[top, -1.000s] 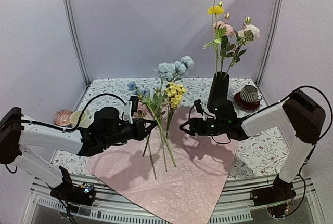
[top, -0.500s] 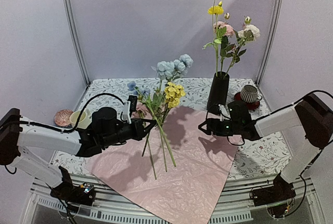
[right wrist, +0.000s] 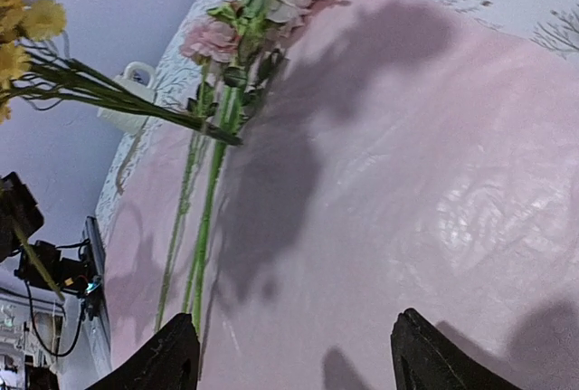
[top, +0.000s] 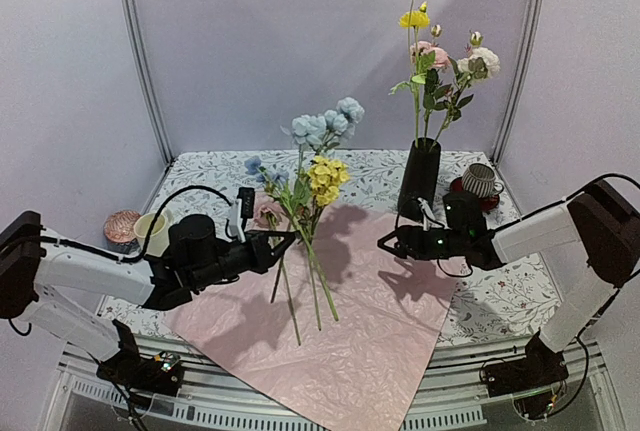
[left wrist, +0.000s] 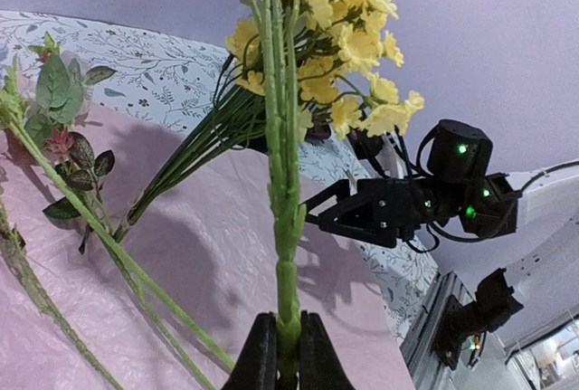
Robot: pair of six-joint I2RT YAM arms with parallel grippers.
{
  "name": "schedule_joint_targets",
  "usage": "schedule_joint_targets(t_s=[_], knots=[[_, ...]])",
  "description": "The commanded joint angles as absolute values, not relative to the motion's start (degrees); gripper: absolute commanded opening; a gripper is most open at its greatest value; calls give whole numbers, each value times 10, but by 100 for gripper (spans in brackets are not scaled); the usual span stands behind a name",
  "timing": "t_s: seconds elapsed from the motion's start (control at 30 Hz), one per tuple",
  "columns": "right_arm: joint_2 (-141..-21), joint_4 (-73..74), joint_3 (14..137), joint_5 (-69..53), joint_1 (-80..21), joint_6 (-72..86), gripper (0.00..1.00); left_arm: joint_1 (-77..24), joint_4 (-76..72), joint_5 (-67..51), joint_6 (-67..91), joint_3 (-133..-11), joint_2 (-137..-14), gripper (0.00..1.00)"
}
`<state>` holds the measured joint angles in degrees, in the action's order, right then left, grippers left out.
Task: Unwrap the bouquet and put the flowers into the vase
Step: Pick up the fake flower.
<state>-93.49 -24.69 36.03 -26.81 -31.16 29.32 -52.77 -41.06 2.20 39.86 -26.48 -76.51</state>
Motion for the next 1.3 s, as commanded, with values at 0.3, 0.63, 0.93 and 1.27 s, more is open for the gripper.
schedule_joint_targets(t_s=[0.3,0.63,0.93,1.27], knots=[[-968,-597,390,-284,-434,121,78,-521,-485,-7,413,-269,-761,5],[-1121,-936,369,-238,-435,91,75,-522,-481,-21,411,-277,-749,5],[-1157,-941,387,-237,-435,84,75,-521,-479,-42,412,-288,-750,5],[-1149,-932,383,-236,-435,65,76,-521,-478,-64,416,-299,-746,5]])
